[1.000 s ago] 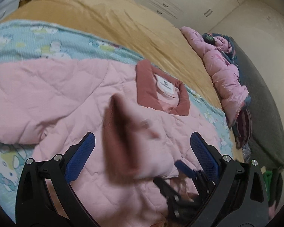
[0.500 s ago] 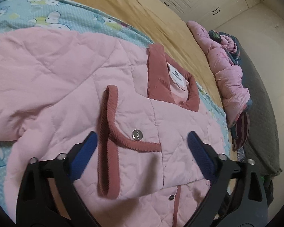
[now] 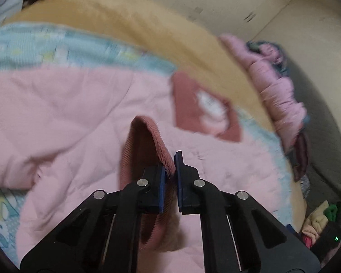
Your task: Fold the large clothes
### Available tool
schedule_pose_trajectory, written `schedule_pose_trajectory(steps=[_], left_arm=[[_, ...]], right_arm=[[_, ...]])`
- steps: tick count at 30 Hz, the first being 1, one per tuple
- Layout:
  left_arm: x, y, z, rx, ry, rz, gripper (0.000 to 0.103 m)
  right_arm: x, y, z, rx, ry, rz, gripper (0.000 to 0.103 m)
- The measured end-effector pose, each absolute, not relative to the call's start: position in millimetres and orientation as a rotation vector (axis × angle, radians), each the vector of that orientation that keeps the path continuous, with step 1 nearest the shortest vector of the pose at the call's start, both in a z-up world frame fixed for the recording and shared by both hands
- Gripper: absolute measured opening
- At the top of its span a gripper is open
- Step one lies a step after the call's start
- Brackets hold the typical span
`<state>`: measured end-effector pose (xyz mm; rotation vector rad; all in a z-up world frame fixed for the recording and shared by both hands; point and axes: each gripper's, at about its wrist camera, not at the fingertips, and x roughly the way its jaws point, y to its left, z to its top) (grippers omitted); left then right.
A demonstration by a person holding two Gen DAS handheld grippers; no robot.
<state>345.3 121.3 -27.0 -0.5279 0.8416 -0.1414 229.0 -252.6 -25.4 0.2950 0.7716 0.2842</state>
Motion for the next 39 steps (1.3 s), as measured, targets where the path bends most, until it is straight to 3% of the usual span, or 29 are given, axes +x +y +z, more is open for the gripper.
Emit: schedule_pose_trajectory(steps=[6,21,29,33,37,39], left_arm=[[325,131,28,-0.472,0.694,-0.162,0.002],[340,141,-43,-0.430,0.857,-0.057,0.002],[344,138,-49,-0.402,0.875,-0.041,0.002],[350,135,-59,-0.389,0.900,-0.035,0.003],[347,132,-54,-0.373,0.904,-0.025,0.007],[342,130,-40,-0.337,0.881,-0.017,0.015]], right_arm=[[241,-270,-11,0.268,0.725,0.210,0.087],[343,-235,-8,0.109,0.779,0.175,0.087],[399,-240,-80,0.096,1.028,0.082,0.087],[406,-244,-100,0.099,1.059,0.069,0.088],[406,-243,-99,0.094,1.058,0.056,0.088],[398,-243,-86,0.107,1.030,0.080,0.088]])
